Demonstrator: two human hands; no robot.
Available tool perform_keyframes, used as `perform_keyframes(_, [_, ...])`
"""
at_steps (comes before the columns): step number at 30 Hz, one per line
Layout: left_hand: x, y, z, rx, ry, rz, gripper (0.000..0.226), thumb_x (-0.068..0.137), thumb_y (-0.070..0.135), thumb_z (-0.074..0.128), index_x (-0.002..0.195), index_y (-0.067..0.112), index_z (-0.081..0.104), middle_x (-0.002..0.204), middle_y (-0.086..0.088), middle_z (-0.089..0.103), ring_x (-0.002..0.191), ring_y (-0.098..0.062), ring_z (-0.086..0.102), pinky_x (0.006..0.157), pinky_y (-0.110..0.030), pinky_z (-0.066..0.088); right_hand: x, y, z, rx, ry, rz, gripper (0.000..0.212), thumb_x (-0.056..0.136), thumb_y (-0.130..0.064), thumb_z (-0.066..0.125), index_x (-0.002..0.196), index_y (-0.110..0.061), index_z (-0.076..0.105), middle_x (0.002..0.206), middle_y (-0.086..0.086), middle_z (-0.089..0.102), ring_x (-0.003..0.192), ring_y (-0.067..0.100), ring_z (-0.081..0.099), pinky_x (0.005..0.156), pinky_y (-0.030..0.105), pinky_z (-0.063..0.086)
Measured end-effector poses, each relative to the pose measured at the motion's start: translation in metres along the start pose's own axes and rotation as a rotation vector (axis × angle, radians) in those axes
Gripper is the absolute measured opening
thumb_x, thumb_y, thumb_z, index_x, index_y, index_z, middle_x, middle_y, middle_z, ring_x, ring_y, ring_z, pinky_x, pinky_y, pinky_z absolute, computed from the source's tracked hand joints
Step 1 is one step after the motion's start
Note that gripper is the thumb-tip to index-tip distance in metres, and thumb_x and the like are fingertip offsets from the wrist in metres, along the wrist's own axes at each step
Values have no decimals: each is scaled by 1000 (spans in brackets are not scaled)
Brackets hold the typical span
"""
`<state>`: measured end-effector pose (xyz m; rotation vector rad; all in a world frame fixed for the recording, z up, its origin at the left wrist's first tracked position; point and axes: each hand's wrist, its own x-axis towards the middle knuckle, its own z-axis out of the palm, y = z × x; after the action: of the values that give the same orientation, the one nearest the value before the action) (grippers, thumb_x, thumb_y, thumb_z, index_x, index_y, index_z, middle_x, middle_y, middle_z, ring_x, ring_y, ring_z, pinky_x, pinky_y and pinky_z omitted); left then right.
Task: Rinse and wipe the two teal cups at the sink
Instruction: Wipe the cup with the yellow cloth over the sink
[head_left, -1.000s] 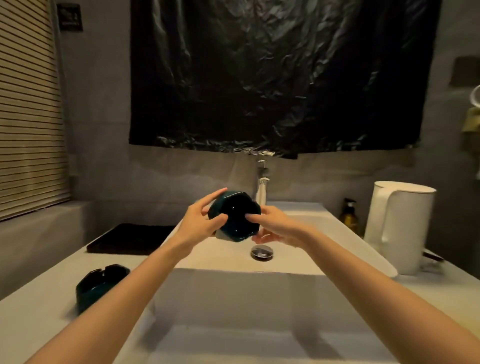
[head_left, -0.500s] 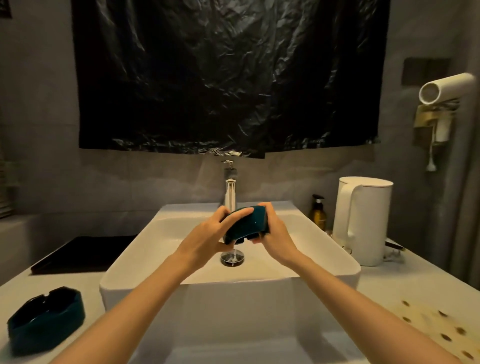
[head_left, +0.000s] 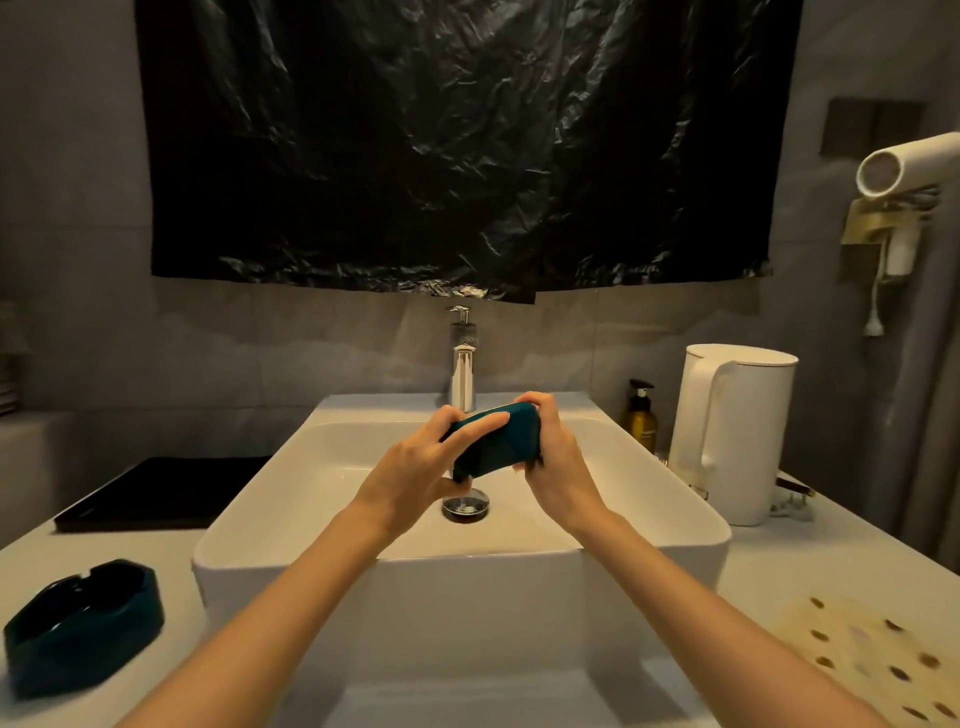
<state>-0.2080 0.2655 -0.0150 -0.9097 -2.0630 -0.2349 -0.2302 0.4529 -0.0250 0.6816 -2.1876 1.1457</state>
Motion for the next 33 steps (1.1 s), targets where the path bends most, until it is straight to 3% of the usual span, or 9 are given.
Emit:
perform_keyframes(3, [-1, 2, 4, -171, 19, -143, 100, 63, 7, 85, 142, 36, 29, 111, -8, 58, 90, -22, 62, 76, -31, 59, 0, -1, 0, 61, -21, 102, 43, 96, -11, 53, 132, -20, 32, 111, 5, 59, 88, 19, 62, 65, 27, 59])
perform_keyframes(9, [15, 24, 7, -641, 148, -580, 83, 71, 6, 75, 132, 49, 39, 119, 5, 59, 103, -12, 57, 84, -28, 56, 3, -3, -6, 136, 58, 209, 27, 100, -19, 46, 127, -18, 50, 114, 4, 62, 93, 19, 61, 52, 14, 52])
perform_keyframes(13, [28, 39, 6, -984, 175, -864, 69, 78, 2, 68, 129, 44, 47, 125, -1, 54, 112, -26, 56, 82, -45, 57, 1, -13, -32, 184, 130, 239, 30, 98, -28, 50, 124, -15, 59, 112, 5, 65, 87, 18, 63, 46, 13, 48])
perform_keyframes(16, [37, 52, 9, -1143, 210, -1025, 62, 84, 3, 65, 131, 38, 47, 131, -12, 51, 112, -35, 56, 77, -50, 57, -7, -24, -66, 136, 148, 216, 30, 99, -29, 47, 125, -20, 58, 113, -6, 61, 77, 13, 64, 52, 12, 49])
perform_keyframes(20, [47, 67, 12, -1225, 183, -1046, 60, 85, 3, 64, 133, 35, 47, 129, -13, 50, 108, -33, 56, 63, -39, 60, -39, -24, -122, 20, 256, 187, 21, 97, -22, 53, 117, -20, 60, 111, -8, 61, 84, 4, 59, 63, 9, 46])
perform_keyframes(24, [48, 78, 22, -1210, 126, -1036, 60, 86, 3, 64, 136, 32, 46, 127, -11, 50, 101, -28, 55, 56, -33, 58, -89, 3, -169, -180, 286, 435, 15, 96, -26, 55, 110, -24, 58, 111, -7, 58, 94, 8, 55, 67, 17, 44])
perform_keyframes(29, [44, 83, 33, -1188, 74, -1063, 58, 85, 5, 66, 135, 30, 48, 136, -11, 46, 106, -30, 51, 56, -37, 58, -161, 51, -196, -463, -11, 751, 19, 89, -32, 62, 108, -28, 60, 113, -2, 60, 91, 10, 58, 73, 26, 51])
perform_keyframes(33, [41, 84, 34, -1197, 69, -1078, 57, 86, 7, 65, 135, 30, 48, 136, -12, 46, 106, -31, 52, 55, -36, 57, -196, 79, -197, -745, -177, 869, 42, 81, -45, 64, 120, -31, 57, 125, -3, 56, 112, 21, 52, 90, 34, 48])
